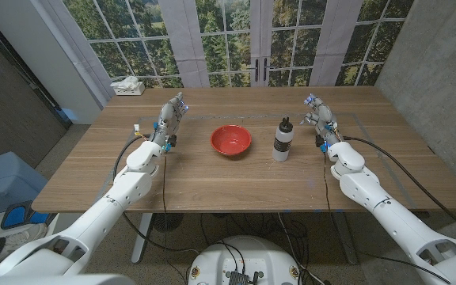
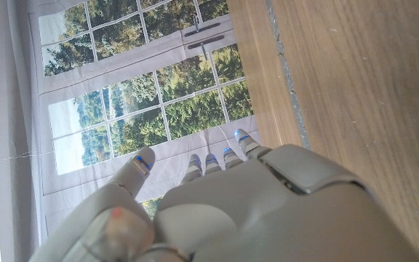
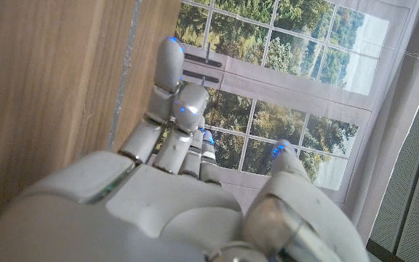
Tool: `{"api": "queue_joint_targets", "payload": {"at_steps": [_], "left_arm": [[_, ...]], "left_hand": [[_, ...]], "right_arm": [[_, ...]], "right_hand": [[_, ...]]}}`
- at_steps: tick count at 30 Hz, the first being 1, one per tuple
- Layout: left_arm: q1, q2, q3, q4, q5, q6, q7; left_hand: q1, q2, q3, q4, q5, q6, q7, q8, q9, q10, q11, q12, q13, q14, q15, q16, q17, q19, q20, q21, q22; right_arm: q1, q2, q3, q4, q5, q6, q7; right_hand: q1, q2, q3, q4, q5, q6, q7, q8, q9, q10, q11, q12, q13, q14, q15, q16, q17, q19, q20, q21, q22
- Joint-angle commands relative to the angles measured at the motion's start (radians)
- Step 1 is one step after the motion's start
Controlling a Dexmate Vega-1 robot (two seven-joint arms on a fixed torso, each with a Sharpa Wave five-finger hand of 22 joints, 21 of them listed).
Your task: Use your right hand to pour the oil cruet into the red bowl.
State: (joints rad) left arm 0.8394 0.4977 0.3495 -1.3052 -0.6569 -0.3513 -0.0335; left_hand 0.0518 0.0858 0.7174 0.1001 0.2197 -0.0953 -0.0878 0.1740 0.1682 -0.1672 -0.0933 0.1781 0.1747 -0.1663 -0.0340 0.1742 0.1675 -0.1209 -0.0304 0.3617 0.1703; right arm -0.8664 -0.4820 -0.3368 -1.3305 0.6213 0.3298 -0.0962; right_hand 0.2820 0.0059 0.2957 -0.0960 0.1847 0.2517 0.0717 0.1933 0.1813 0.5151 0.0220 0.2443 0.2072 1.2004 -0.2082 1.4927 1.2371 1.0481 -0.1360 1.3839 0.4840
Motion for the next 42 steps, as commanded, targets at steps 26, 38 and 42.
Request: {"api": "queue_joint_targets", "payload": {"at_steps": [26,38,42], "left_arm": [[0.049,0.021,-0.020,-0.062,0.010,-0.027,0.024],[0.059,0.027,-0.029,-0.069,0.007,-0.035,0.026],[0.066,0.029,-0.032,-0.075,0.006,-0.038,0.029]], "left_hand": [[0.009,0.085,-0.018,-0.013,-0.003,-0.058,0.006,-0.002,0.002,-0.075,-0.020,-0.002,0.003,-0.081,-0.092,-0.002,0.003,-0.005,-0.065,-0.028,0.003],[0.011,0.087,-0.022,-0.016,-0.003,-0.061,0.008,0.000,0.002,-0.081,-0.016,0.000,0.003,-0.087,-0.091,-0.001,0.003,-0.008,-0.064,-0.035,0.003],[0.011,0.088,-0.023,-0.017,-0.003,-0.062,0.007,0.001,0.002,-0.082,-0.016,0.001,0.003,-0.088,-0.091,0.000,0.002,-0.008,-0.064,-0.037,0.003]], "right_arm": [[-0.129,-0.080,0.037,-0.177,-0.089,-0.086,-0.190],[-0.172,-0.156,0.040,-0.279,-0.113,-0.178,-0.198],[-0.192,-0.167,0.047,-0.311,-0.121,-0.190,-0.215]], "right_hand": [[0.067,-0.129,0.004,-0.078,0.023,0.017,0.039,-0.008,0.006,-0.134,-0.049,-0.069,-0.017,0.063,0.001,0.080,0.005,-0.016,-0.011,0.030,-0.032],[0.141,-0.194,-0.039,-0.076,0.072,-0.158,0.015,-0.019,0.013,-0.300,-0.080,-0.069,-0.011,-0.108,0.002,0.059,0.001,-0.138,0.015,-0.025,-0.098],[0.156,-0.189,-0.044,-0.076,0.081,-0.151,0.015,-0.009,0.014,-0.286,-0.078,-0.057,-0.010,-0.120,-0.001,0.060,0.000,-0.126,0.006,-0.006,-0.082]]}}
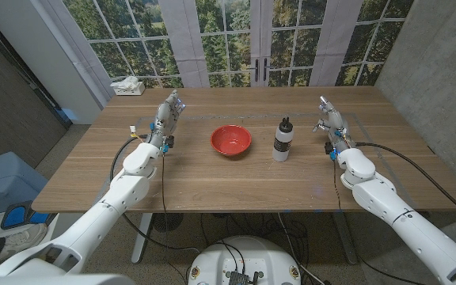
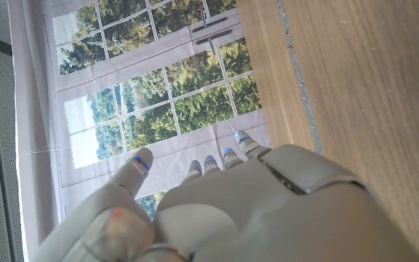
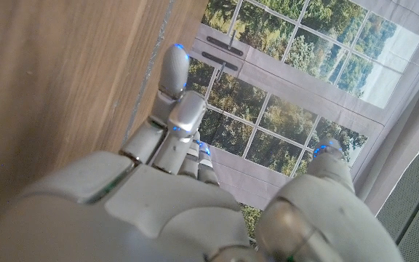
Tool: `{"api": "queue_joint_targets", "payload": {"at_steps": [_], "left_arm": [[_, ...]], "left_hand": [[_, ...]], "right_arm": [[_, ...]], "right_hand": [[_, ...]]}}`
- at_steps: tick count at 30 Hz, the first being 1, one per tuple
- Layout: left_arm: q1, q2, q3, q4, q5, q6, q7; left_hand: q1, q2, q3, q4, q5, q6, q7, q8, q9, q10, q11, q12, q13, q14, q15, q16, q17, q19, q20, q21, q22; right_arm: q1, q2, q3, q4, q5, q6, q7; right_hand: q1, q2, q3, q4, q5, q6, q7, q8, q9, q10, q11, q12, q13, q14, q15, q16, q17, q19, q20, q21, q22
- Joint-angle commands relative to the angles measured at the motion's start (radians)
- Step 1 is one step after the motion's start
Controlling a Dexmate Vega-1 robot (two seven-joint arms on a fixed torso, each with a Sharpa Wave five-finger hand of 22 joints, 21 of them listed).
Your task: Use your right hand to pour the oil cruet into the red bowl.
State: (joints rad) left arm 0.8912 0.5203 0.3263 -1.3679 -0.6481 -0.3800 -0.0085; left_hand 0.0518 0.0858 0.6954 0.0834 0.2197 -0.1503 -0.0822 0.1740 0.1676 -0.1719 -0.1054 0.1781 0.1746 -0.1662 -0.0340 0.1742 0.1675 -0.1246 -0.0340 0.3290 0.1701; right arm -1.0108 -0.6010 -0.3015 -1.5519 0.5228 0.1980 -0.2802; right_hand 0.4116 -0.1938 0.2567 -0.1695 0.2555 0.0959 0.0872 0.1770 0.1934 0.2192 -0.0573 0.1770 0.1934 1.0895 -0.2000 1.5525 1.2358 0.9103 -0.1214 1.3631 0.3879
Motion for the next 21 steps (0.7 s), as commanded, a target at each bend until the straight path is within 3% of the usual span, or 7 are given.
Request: {"api": "queue_joint_targets", "payload": {"at_steps": [1,21], "left_arm": [[0.016,0.007,-0.010,-0.015,-0.002,-0.009,0.007],[0.080,0.045,-0.035,-0.102,0.016,-0.001,0.058]], "left_hand": [[0.012,0.088,-0.002,-0.001,-0.003,-0.008,0.001,0.001,0.003,-0.077,-0.005,0.001,0.003,-0.089,-0.091,0.000,0.002,-0.005,-0.061,-0.005,0.004],[0.015,0.080,-0.009,-0.012,-0.004,-0.006,-0.001,0.005,0.003,-0.075,-0.007,0.006,0.003,-0.088,-0.093,0.001,0.000,-0.011,-0.057,-0.017,0.004]], "right_arm": [[-0.052,-0.055,0.014,-0.098,-0.021,-0.066,-0.028],[-0.205,-0.087,0.072,-0.237,-0.042,-0.076,-0.113]], "right_hand": [[0.028,0.011,-0.005,-0.002,0.011,0.008,0.000,0.009,0.002,0.013,0.001,0.012,0.003,-0.009,-0.010,0.001,0.001,0.012,-0.010,0.016,0.015],[0.049,0.027,-0.021,0.011,0.028,0.032,0.019,0.025,0.003,0.032,0.026,0.025,0.004,-0.032,-0.010,0.001,-0.001,0.001,0.001,0.005,-0.017]]}}
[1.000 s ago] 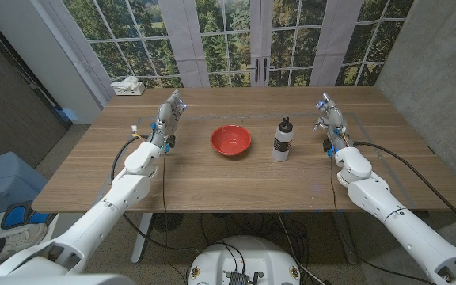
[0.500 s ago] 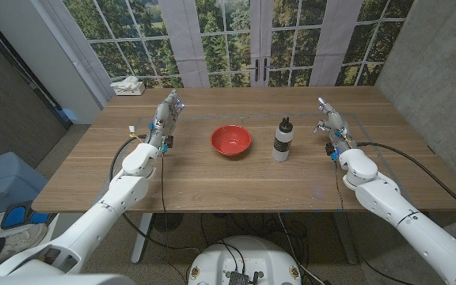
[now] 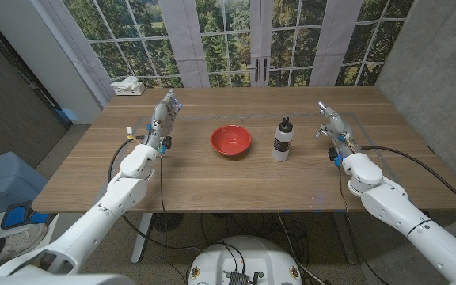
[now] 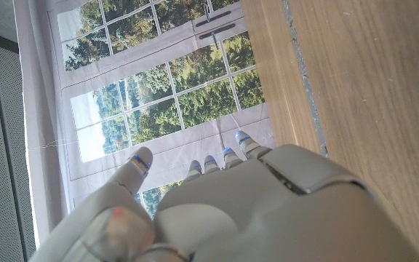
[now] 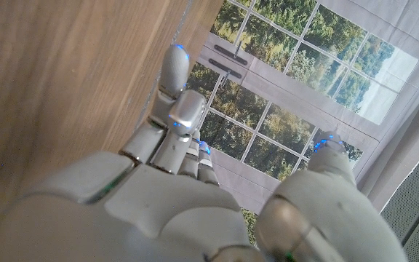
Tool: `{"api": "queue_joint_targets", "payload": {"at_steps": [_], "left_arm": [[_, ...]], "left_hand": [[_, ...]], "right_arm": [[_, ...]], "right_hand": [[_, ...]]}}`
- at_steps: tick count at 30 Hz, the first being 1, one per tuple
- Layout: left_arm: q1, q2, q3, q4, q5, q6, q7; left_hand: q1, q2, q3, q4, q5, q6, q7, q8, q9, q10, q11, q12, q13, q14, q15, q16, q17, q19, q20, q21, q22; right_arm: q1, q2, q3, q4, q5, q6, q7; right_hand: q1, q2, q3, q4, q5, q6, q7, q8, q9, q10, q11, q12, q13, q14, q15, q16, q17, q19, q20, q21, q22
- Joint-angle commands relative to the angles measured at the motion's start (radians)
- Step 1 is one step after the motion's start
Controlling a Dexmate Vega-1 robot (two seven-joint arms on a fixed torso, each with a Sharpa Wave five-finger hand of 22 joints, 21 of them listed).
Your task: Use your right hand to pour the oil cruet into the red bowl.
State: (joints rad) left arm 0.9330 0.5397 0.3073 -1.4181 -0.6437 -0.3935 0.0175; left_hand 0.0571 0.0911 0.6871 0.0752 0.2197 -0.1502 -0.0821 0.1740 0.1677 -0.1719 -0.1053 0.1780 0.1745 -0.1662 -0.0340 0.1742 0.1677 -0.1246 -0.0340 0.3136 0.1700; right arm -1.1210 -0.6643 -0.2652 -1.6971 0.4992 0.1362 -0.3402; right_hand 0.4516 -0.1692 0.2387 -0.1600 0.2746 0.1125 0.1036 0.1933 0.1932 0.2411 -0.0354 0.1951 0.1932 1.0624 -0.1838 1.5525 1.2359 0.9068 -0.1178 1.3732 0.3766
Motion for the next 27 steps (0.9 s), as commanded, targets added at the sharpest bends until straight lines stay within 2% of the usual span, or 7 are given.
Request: {"api": "queue_joint_targets", "payload": {"at_steps": [1,11,16,21,27], "left_arm": [[0.042,0.027,-0.018,-0.056,0.011,0.014,0.035],[0.064,0.038,-0.032,-0.081,0.012,0.011,0.048],[0.071,0.042,-0.039,-0.086,0.009,0.006,0.046],[0.076,0.044,-0.045,-0.087,0.008,-0.002,0.043],[0.079,0.046,-0.050,-0.089,0.003,-0.007,0.035]], "left_hand": [[0.010,0.074,-0.001,-0.005,-0.004,-0.006,-0.001,0.005,0.003,-0.075,-0.007,0.006,0.003,-0.088,-0.093,0.002,0.000,-0.010,-0.058,-0.001,0.004],[0.009,0.075,-0.003,-0.005,-0.003,-0.002,-0.003,0.007,0.002,-0.069,-0.005,0.009,0.003,-0.085,-0.091,0.004,0.001,-0.008,-0.057,-0.004,0.004],[0.008,0.073,-0.003,-0.005,-0.003,0.003,-0.002,0.009,0.002,-0.068,-0.005,0.010,0.003,-0.083,-0.091,0.004,0.002,-0.007,-0.058,-0.006,0.004],[0.006,0.072,-0.004,-0.004,-0.003,0.005,-0.001,0.010,0.002,-0.067,-0.005,0.010,0.003,-0.082,-0.091,0.005,0.003,-0.005,-0.058,-0.007,0.004],[0.005,0.072,-0.003,-0.003,-0.002,0.006,-0.002,0.009,0.002,-0.066,-0.005,0.011,0.003,-0.082,-0.092,0.005,0.003,-0.004,-0.059,-0.009,0.004]], "right_arm": [[-0.103,-0.026,0.039,-0.099,-0.021,-0.016,-0.056],[-0.175,-0.024,0.062,-0.172,-0.061,-0.043,-0.126],[-0.201,-0.014,0.066,-0.206,-0.093,-0.057,-0.166],[-0.219,0.004,0.069,-0.223,-0.102,-0.054,-0.181],[-0.238,0.019,0.068,-0.245,-0.114,-0.062,-0.195]], "right_hand": [[0.013,0.006,-0.003,0.003,0.011,0.022,0.002,0.011,0.004,0.025,0.013,0.012,0.004,-0.007,-0.027,0.001,-0.001,0.007,-0.004,-0.007,-0.012],[0.028,0.016,-0.004,0.006,0.017,0.050,0.002,0.021,0.005,0.047,0.014,0.017,0.004,0.000,-0.029,0.005,-0.001,0.027,-0.014,-0.001,-0.024],[0.051,0.022,0.000,0.002,0.023,0.066,-0.001,0.025,0.006,0.063,0.006,0.021,0.004,0.010,-0.029,0.009,-0.001,0.039,-0.027,0.007,-0.026],[0.088,0.038,0.009,0.001,0.027,0.083,-0.005,0.027,0.007,0.082,-0.001,0.022,0.004,0.051,-0.030,0.018,0.000,0.088,-0.058,0.015,-0.051],[0.112,0.053,0.017,0.004,0.025,0.104,0.006,0.031,0.008,0.102,-0.001,0.025,0.004,0.091,-0.030,0.021,-0.001,0.116,-0.074,0.030,-0.053]]}}
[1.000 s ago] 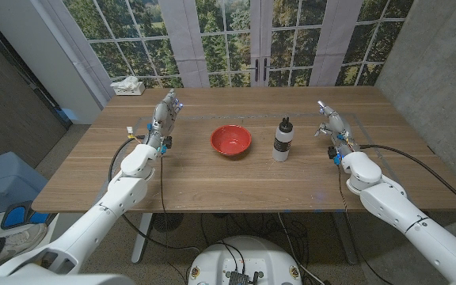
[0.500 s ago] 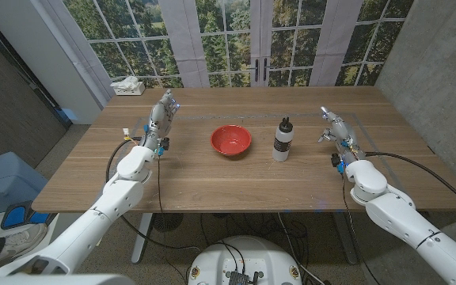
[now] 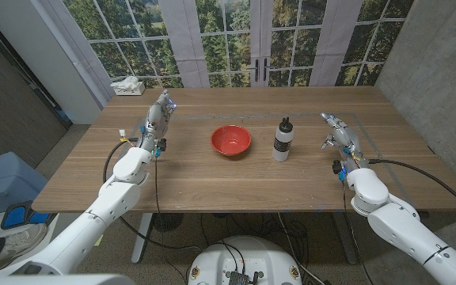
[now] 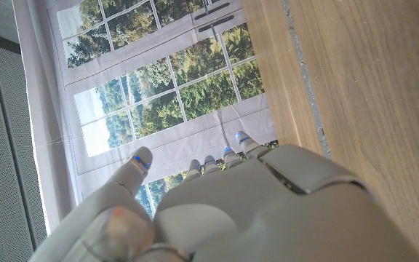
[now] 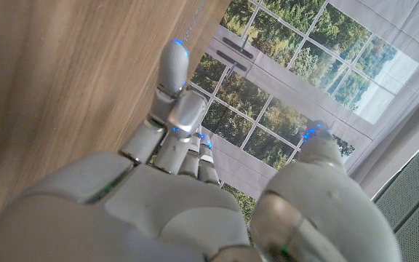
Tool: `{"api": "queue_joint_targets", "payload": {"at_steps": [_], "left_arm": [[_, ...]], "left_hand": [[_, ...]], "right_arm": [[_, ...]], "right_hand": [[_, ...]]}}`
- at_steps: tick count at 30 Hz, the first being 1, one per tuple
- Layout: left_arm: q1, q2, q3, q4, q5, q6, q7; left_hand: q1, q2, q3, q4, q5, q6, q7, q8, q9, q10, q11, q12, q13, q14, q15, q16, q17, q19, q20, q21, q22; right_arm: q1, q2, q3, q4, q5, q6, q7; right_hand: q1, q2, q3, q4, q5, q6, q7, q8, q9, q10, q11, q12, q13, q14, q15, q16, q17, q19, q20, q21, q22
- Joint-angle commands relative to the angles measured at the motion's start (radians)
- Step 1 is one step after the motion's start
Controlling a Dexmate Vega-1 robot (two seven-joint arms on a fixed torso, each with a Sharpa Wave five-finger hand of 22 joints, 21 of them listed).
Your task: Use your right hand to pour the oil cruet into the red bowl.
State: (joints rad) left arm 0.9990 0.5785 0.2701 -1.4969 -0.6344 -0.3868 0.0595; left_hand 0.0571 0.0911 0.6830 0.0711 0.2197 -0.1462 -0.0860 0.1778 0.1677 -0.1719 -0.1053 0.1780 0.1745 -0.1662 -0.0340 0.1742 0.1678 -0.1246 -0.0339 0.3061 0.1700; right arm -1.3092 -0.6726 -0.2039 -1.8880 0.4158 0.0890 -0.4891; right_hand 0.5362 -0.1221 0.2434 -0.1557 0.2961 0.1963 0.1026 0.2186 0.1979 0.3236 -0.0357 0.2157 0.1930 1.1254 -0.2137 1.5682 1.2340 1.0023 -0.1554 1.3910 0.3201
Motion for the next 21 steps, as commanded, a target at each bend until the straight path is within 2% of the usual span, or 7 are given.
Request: {"api": "queue_joint_targets", "payload": {"at_steps": [1,7,21], "left_arm": [[0.014,0.007,-0.013,-0.011,-0.007,-0.016,-0.006],[0.021,0.008,-0.016,-0.013,-0.007,-0.023,-0.010],[0.043,0.014,-0.026,-0.032,-0.008,-0.037,-0.010]], "left_hand": [[0.005,0.072,0.001,0.001,-0.002,0.002,0.002,0.006,0.002,-0.066,-0.005,0.011,0.003,-0.082,-0.092,0.005,0.003,-0.004,-0.059,-0.002,0.004],[0.005,0.073,0.002,0.001,-0.002,0.002,0.003,0.005,0.002,-0.065,-0.005,0.011,0.003,-0.082,-0.092,0.005,0.003,-0.002,-0.059,-0.004,0.004],[0.003,0.073,0.003,0.002,0.000,0.003,0.003,0.005,0.002,-0.065,-0.004,0.011,0.003,-0.081,-0.091,0.005,0.004,0.002,-0.060,-0.009,0.004]], "right_arm": [[-0.054,0.027,0.006,-0.056,-0.033,-0.014,-0.045],[-0.084,0.029,0.010,-0.084,-0.038,-0.022,-0.046],[-0.126,0.050,-0.005,-0.139,-0.075,-0.058,-0.083]], "right_hand": [[0.032,0.008,0.013,0.000,0.003,0.022,0.006,0.005,0.003,0.021,0.000,0.004,0.004,0.035,0.000,0.005,0.001,0.019,-0.036,0.017,0.008],[0.054,0.015,0.018,0.000,-0.003,0.016,0.006,-0.002,0.003,0.018,0.003,-0.003,0.003,0.061,0.001,0.004,0.002,0.018,-0.042,0.051,0.051],[0.087,0.015,0.024,-0.004,-0.009,0.008,0.005,-0.009,0.003,0.015,-0.001,-0.008,0.002,0.087,0.001,0.003,0.002,0.039,-0.055,0.072,0.063]]}}
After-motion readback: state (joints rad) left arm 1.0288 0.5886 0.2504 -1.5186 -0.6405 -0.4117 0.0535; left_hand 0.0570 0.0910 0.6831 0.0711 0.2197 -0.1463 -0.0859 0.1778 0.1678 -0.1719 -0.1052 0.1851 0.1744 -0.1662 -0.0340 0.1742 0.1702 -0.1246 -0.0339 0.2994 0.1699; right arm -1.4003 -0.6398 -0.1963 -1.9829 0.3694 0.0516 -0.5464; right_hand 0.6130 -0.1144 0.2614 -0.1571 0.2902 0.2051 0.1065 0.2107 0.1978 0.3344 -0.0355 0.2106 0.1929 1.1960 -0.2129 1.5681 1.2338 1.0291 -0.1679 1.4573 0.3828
